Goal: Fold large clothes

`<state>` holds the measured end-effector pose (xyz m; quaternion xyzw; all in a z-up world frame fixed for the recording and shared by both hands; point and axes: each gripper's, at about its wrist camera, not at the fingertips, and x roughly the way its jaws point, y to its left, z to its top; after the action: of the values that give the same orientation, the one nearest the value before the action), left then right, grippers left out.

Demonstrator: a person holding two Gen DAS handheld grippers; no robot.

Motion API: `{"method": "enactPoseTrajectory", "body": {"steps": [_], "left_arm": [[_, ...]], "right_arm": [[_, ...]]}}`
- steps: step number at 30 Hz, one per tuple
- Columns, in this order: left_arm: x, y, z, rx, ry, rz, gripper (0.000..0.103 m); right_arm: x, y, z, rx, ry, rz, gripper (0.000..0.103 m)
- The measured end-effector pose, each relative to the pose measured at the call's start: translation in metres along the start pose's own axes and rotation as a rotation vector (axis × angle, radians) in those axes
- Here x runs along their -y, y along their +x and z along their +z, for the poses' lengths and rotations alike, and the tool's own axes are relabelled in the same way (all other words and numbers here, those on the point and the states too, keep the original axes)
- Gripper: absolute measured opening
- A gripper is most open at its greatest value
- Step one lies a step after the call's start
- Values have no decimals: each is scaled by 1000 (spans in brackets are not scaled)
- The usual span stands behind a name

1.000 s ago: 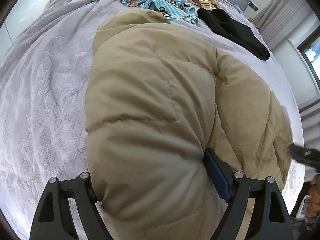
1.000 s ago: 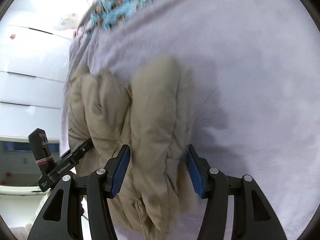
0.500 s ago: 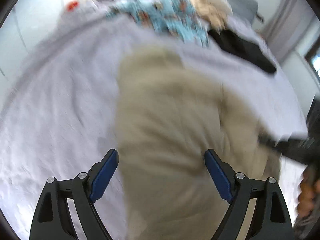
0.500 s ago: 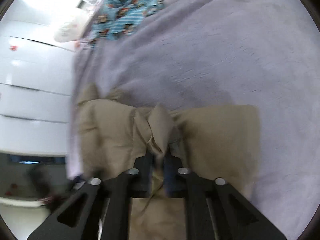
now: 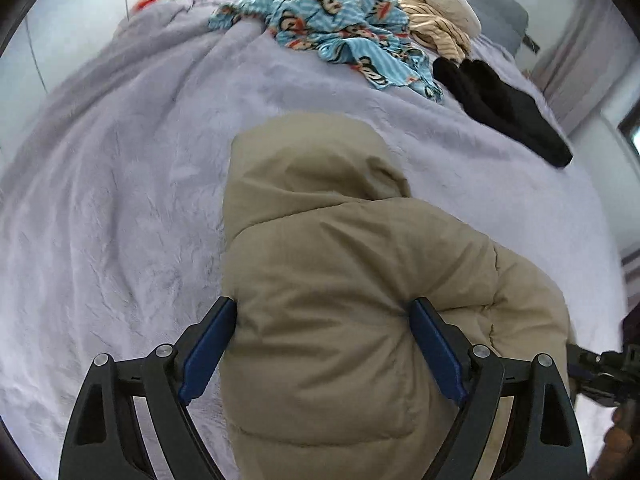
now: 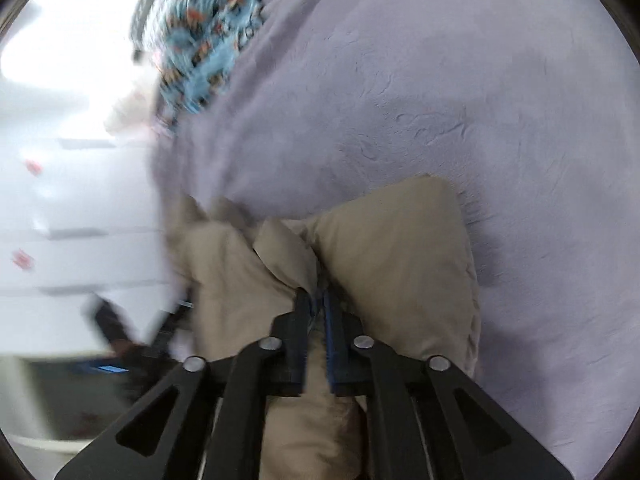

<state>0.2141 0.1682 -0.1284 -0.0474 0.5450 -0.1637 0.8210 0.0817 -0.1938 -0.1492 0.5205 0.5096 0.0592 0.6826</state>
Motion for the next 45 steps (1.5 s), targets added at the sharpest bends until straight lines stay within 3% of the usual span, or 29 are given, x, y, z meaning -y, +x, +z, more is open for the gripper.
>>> {"method": "enactPoseTrajectory", "body": {"steps": [2,5,6,7,8,12,16,22,26,30,36,41,45], "left_arm": [[-5,4,0,-10,-21,-21,90],[-6,8,2,-14,-27,-20,91],[-5,8,2,-15,-26,-15,91],[-4,7,3,-16,-24,-8,91],[0,5,4,-17,-16,9,91],[29,0,2,-1,78,65,91],[61,7,-9,10,187,119,95],[60,11,-9,7,195,136,96],[55,11,-11,10,181,125,96],[55,11,-12,13,182,127,96],[56,8,-12,11,188,133,97],[58,-25,-16,29,214,126,97],[54,-64,-40,42,260,92,97]], "right_arm": [[7,1,5,-27,30,87,61],[2,12,9,-49,24,145,62],[-2,21,12,-59,24,150,61],[-6,28,14,-71,24,136,42],[-12,35,16,-83,14,82,13],[-32,28,9,-42,-116,-98,11],[-9,30,-1,-52,-151,-250,10],[-10,24,-2,-31,-110,-279,14],[-41,-9,-27,-16,-239,-288,17],[-53,-29,-73,-104,-325,-220,17],[-15,3,-115,-212,-291,-350,15],[-1,11,-120,-188,-270,-379,14],[2,13,-120,-187,-269,-381,14]]}}
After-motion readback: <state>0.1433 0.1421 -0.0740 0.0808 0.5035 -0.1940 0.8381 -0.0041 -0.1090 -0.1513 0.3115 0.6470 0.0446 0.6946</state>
